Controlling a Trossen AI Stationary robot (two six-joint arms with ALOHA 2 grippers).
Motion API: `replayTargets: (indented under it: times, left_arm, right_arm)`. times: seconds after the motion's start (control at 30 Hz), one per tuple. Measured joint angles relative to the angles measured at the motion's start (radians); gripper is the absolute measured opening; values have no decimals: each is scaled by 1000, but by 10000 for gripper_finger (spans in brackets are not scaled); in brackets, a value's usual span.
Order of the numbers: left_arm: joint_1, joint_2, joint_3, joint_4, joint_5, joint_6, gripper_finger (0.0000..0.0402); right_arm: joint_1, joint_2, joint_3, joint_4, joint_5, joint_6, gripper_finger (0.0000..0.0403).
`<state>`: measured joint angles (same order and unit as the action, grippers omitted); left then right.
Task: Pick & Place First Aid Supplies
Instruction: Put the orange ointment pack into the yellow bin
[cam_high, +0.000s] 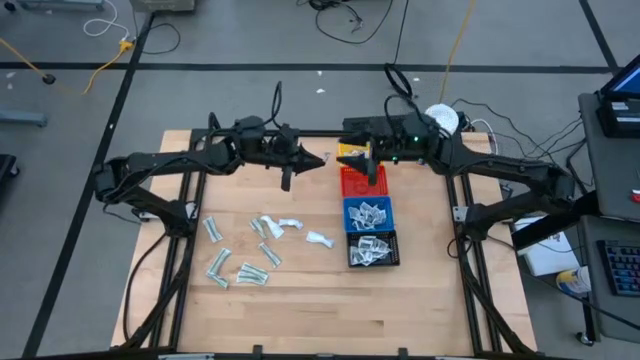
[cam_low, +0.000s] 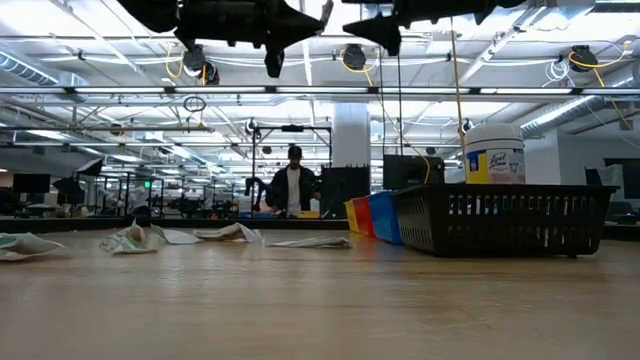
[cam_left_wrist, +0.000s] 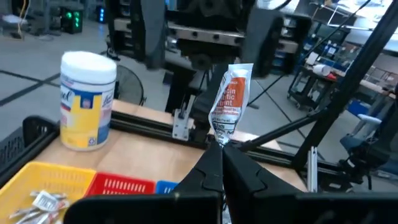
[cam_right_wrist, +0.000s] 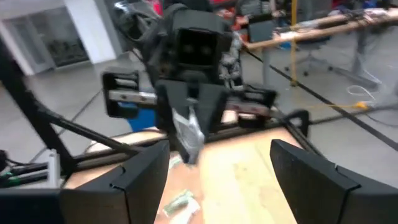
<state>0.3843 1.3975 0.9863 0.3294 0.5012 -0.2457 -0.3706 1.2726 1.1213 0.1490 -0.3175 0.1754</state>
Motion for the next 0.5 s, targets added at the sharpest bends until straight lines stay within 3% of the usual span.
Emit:
replayTargets:
  times: [0.17,0.3,0.5]
  left_arm:
    - [-15,1,1,3,-12,-1,0]
    - [-23,0,1,1,-13,-4,0]
    - [-27,0,1,3,-16,-10,0]
  right_arm:
    - [63,58,3,70,6,0,276]
    - [100,101,3,155,79,-4,266]
    - [117,116,3,156,110,4,192]
